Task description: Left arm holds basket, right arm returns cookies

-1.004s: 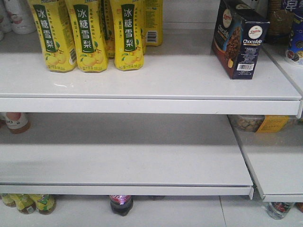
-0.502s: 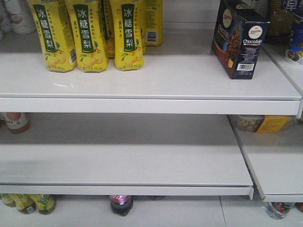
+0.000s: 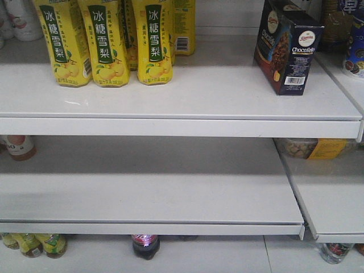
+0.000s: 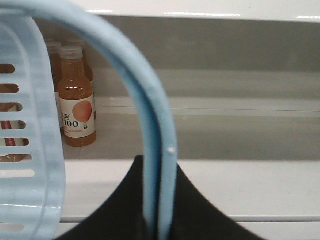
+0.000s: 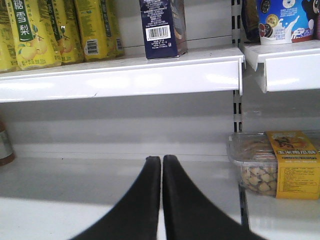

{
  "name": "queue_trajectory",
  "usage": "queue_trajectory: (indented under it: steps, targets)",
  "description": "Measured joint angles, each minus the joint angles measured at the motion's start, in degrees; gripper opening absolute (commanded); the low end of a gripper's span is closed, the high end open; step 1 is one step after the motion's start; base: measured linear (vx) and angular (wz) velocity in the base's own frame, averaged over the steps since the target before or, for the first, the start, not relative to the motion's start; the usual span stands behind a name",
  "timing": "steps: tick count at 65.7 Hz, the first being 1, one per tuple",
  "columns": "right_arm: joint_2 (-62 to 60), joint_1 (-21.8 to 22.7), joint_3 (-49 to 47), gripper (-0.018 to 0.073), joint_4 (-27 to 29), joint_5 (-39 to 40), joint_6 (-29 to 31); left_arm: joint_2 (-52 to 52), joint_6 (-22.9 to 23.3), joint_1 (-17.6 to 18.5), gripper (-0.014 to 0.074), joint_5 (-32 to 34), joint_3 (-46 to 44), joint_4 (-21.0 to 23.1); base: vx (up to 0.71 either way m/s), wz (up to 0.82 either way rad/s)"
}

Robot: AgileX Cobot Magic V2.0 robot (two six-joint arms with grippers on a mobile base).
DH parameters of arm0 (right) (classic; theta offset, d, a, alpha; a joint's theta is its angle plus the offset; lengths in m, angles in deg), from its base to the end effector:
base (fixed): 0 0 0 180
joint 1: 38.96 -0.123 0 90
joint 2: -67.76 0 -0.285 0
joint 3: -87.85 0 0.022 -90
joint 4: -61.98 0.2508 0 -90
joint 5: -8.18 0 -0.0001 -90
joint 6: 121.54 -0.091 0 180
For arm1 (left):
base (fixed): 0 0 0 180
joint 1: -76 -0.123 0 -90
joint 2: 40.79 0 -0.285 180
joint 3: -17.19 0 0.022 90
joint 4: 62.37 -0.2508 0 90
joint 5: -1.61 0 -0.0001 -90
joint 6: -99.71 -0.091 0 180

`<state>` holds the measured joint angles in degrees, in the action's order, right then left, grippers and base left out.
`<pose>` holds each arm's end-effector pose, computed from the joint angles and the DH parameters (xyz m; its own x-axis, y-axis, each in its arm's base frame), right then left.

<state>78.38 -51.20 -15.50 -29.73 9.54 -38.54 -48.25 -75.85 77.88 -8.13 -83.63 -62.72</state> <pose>0.0584 0.0148 0.2137 0.0240 0.0995 -0.9947 -0.2383 0.9669 0.0910 0.0569 -0.0018 0.1865 -0.1130 -0.0677 -0.9913 0.0238 0.9972 -0.0709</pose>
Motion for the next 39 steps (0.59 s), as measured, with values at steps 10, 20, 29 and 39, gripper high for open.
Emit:
queue_trajectory:
  steps: [10,20,29,39]
  targets:
    - [0.0,0.0,0.0,-0.0008,0.0,0.0,0.0,0.0,0.0,0.0,-0.0006,0.1,0.0,0.0,0.0,0.0]
    - [0.0,0.0,0.0,-0.0008,0.0,0.0,0.0,0.0,0.0,0.0,-0.0006,0.2,0.0,0.0,0.0,0.0]
    - [0.0,0.0,0.0,-0.0008,0.0,0.0,0.0,0.0,0.0,0.0,-0.0006,0.3,0.0,0.0,0.0,0.0]
    - [0.0,0.0,0.0,-0.0008,0.0,0.0,0.0,0.0,0.0,0.0,-0.0006,0.3,0.0,0.0,0.0,0.0]
